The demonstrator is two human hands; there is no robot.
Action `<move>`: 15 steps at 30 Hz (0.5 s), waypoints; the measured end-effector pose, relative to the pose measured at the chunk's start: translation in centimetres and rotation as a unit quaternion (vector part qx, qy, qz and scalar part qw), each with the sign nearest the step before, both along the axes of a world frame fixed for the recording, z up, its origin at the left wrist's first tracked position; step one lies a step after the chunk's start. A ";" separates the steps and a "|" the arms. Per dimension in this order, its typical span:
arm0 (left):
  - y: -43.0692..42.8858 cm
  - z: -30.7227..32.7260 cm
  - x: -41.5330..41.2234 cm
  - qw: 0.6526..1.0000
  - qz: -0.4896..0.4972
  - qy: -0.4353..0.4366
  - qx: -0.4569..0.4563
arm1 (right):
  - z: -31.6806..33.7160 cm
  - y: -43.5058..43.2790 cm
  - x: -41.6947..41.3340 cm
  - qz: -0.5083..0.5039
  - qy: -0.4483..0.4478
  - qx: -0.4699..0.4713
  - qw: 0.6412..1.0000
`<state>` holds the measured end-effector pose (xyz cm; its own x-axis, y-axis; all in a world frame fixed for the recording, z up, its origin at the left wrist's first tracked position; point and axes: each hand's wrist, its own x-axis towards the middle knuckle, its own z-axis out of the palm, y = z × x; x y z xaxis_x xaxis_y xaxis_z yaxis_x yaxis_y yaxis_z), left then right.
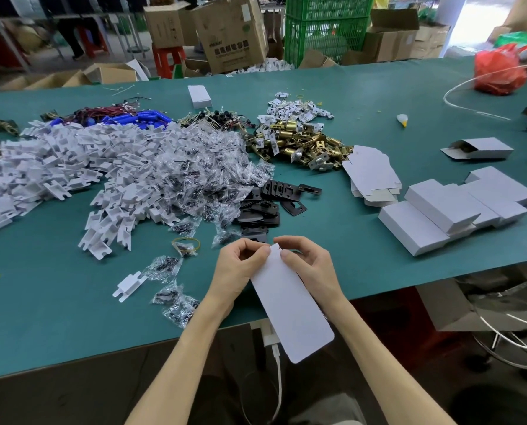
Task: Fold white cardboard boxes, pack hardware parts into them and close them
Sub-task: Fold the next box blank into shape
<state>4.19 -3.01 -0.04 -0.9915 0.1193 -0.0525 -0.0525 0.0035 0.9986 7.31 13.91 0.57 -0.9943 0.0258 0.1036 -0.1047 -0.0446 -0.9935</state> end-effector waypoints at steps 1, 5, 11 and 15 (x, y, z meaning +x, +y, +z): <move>-0.1 0.0 0.0 1.000 -0.003 -0.002 0.001 | -0.1 0.0 0.0 -0.005 -0.001 0.001 1.000; -0.3 0.1 -0.1 1.000 -0.014 -0.001 -0.002 | -0.3 0.1 -0.1 -0.016 -0.016 0.011 1.000; -0.2 0.1 0.2 1.000 -0.014 0.011 0.015 | -0.5 -0.2 -0.1 -0.050 -0.016 0.021 0.998; -0.3 0.1 0.4 0.999 -0.019 0.020 0.038 | -0.4 -0.4 -0.3 -0.101 -0.017 -0.002 0.995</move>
